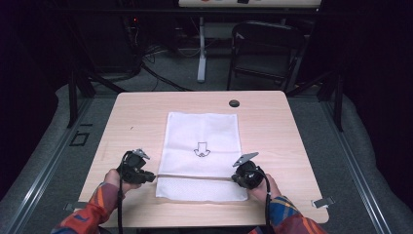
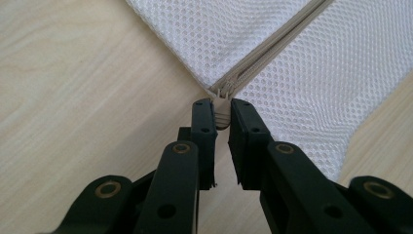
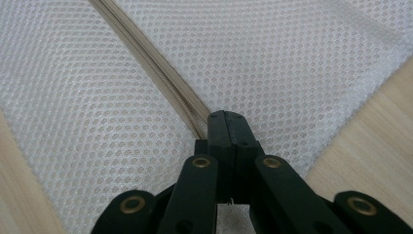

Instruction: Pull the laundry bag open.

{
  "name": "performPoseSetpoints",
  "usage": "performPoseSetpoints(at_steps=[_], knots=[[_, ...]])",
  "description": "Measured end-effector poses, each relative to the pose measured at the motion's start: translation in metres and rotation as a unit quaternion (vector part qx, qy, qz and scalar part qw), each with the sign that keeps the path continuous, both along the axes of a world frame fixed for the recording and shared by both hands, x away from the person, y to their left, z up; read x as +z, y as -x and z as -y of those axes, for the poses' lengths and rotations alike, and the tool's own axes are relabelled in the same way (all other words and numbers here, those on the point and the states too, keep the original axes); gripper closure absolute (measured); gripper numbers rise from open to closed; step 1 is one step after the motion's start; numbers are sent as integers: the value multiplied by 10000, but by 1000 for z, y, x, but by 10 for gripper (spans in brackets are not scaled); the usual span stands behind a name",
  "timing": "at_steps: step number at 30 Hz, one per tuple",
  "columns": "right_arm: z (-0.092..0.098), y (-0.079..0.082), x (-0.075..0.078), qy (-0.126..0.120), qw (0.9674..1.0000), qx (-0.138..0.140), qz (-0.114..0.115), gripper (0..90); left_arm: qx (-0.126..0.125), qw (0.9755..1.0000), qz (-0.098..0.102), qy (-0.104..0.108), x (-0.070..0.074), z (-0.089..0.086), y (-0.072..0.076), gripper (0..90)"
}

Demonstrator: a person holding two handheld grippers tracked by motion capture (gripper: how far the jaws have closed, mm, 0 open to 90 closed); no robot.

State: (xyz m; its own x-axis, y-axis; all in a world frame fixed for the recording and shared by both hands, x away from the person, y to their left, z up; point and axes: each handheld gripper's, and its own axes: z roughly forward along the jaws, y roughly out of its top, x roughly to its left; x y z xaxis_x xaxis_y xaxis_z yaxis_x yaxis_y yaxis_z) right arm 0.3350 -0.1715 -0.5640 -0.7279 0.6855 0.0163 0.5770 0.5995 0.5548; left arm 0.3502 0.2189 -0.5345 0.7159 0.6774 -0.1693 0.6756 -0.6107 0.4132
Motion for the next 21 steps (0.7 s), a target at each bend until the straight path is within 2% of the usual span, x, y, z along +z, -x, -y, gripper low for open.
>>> performPoseSetpoints(at_steps=[7, 11, 12, 13, 14, 16, 17, 18, 21], knots=[[0, -1, 0, -16, 10000, 38, -40, 900, 1, 10000, -91, -40, -2, 0, -2, 810], [1, -1, 0, -42, 10000, 82, -38, 900, -1, 9999, -62, -86, -3, 3, -1, 806], [2, -1, 1, -3, 9998, 184, 5, 833, 35, 9999, -39, -118, -3, 4, -1, 767], [2, 1, 4, 38, 9995, 273, 181, 743, 63, 9999, -11, -157, -2, 4, -1, 710], [3, 2, 7, -39, 9992, 225, 327, 686, 119, 9998, 4, -128, -1, 4, -1, 654], [6, 0, 16, -291, 9989, 20, 375, 560, 195, 9996, 14, -195, 1, 5, -1, 510], [6, 0, 16, -291, 9989, 20, 375, 560, 195, 9996, 14, -195, 1, 5, -1, 457], [11, -1, 24, -218, 9987, -80, 459, 408, 207, 9996, 47, -192, 2, 5, 0, 401], [20, -1, 32, -93, 9983, -285, 491, 227, 318, 9993, 156, -145, 6, 2, 0, 262]])
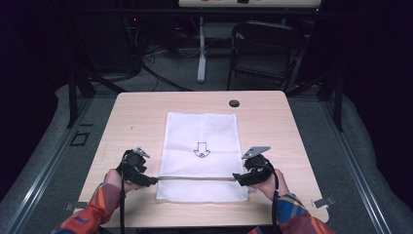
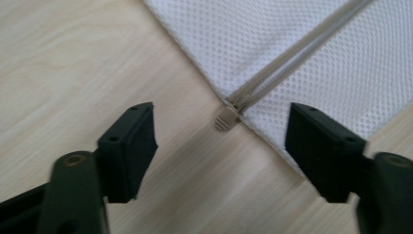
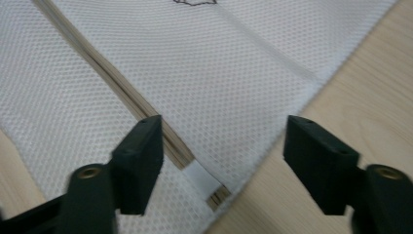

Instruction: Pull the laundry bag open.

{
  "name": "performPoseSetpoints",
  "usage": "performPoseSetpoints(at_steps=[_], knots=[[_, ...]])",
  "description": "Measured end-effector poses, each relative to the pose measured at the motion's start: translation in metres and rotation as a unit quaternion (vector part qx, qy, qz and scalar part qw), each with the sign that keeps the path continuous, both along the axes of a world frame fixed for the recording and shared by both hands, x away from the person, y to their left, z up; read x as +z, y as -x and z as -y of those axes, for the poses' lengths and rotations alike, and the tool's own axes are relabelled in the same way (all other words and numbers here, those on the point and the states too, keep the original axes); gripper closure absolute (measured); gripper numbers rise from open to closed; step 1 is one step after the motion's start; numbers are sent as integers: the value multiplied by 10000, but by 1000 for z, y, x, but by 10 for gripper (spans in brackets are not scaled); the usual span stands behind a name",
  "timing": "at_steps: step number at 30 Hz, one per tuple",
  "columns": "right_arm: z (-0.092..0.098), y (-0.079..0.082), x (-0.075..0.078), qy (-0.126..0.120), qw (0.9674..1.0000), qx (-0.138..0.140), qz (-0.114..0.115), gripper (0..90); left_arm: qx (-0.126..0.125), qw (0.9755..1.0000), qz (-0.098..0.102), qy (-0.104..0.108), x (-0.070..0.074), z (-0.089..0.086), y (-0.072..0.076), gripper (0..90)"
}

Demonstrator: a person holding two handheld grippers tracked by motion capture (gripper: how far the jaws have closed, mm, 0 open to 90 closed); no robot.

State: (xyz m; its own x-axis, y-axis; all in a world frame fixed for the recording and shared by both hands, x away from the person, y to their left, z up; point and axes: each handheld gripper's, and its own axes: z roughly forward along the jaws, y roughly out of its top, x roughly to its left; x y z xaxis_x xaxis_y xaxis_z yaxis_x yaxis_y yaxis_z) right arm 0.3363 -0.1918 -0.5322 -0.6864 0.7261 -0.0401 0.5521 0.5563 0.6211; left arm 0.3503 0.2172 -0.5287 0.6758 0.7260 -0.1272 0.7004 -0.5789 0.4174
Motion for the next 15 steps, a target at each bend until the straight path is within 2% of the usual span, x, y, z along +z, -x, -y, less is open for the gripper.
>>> performPoseSetpoints(at_steps=[1, 2, 3, 4, 5, 7, 8, 9, 11, 12, 15], knots=[[4, 0, 2, 34, 10000, -45, -4, 170, 119, 9999, 115, 19, 3, -5, 0, 223], [8, 1, 3, 0, 9999, -125, -47, 143, 119, 9999, 115, 19, 3, -5, 0, 195], [14, 1, 5, -4, 9998, -181, -84, 133, 210, 9996, 203, 19, 5, -7, 0, 169], [14, 1, 5, -4, 9998, -181, -84, 133, 268, 9992, 284, 26, 6, -10, -1, 169], [26, 2, 8, 96, 9992, -362, -107, 70, 356, 9988, 326, 64, 7, -13, -1, 153], [39, 2, 8, 85, 9984, -533, -149, 40, 544, 9977, 408, 15, 7, -18, -2, 139], [39, 2, 8, 85, 9984, -533, -149, 40, 612, 9973, 411, -35, 6, -20, -3, 139], [52, 2, 7, 82, 9975, -690, -159, 3, 668, 9970, 383, -58, 5, -22, -4, 113], [64, 3, 6, 114, 9962, -826, -240, 0, 830, 9958, 372, -99, 2, -27, -7, 97], [68, 4, 4, 81, 9959, -882, -177, 0, 895, 9953, 357, -121, 1, -28, -8, 89], [77, 7, 1, 207, 9953, -922, -197, 0, 980, 9946, 293, -180, -3, -30, -11, 77]])
